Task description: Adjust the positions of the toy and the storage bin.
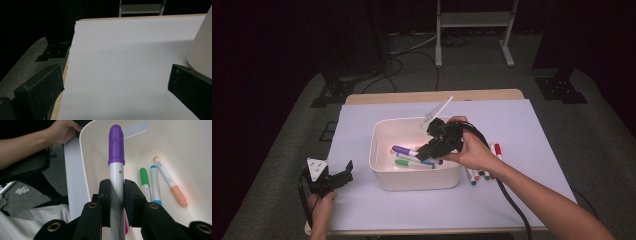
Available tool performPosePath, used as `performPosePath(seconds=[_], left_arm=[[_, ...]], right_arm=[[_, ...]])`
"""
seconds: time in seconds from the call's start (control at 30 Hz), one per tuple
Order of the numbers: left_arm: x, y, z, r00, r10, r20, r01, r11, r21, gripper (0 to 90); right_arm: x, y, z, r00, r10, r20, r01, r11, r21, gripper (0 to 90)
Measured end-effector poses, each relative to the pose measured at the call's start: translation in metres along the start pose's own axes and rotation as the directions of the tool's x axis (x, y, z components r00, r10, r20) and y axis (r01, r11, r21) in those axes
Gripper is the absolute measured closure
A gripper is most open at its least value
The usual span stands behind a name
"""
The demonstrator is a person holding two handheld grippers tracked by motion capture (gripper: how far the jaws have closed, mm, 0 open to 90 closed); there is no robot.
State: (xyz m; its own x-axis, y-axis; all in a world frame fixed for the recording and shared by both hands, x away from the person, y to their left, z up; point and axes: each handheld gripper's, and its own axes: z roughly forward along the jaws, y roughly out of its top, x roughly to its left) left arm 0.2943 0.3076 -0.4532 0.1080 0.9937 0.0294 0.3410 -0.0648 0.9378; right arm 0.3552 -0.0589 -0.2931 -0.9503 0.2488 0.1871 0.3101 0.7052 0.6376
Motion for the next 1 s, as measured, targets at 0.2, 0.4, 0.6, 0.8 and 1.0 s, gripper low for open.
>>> performPosePath(seconds=[0.2, 0.4, 0.6, 0.8, 1.0], left_arm=[[0.000, 0.000, 0.000, 1.0000, -0.001, 0.001, 0.001, 1.0000, 0.000, 0.0], [0.000, 0.000, 0.000, 1.0000, 0.000, 0.001, 0.000, 1.0000, -0.002, 0.0], [0.000, 0.000, 0.000, 1.0000, 0.001, 0.001, -0.001, 1.0000, -0.003, 0.0], [0.001, 0.000, 0.000, 1.0000, 0.001, 0.002, -0.001, 1.0000, -0.004, 0.0], [0.001, 0.000, 0.000, 1.0000, -0.002, 0.002, 0.002, 1.0000, -0.004, 0.0]], right_arm=[[-0.006, 0.004, 0.020, 0.9998, -0.013, -0.016, 0.014, 1.000, 0.024, 75.7], [-0.013, 0.005, 0.034, 0.9996, -0.011, -0.024, 0.012, 0.999, 0.045, 75.7], [-0.015, 0.006, 0.047, 0.9996, -0.010, -0.028, 0.013, 0.997, 0.081, 75.7], [-0.016, 0.008, 0.058, 0.9993, -0.025, -0.030, 0.028, 0.993, 0.111, 75.6], [-0.015, 0.009, 0.069, 0.9982, -0.043, -0.041, 0.049, 0.988, 0.147, 75.6]])
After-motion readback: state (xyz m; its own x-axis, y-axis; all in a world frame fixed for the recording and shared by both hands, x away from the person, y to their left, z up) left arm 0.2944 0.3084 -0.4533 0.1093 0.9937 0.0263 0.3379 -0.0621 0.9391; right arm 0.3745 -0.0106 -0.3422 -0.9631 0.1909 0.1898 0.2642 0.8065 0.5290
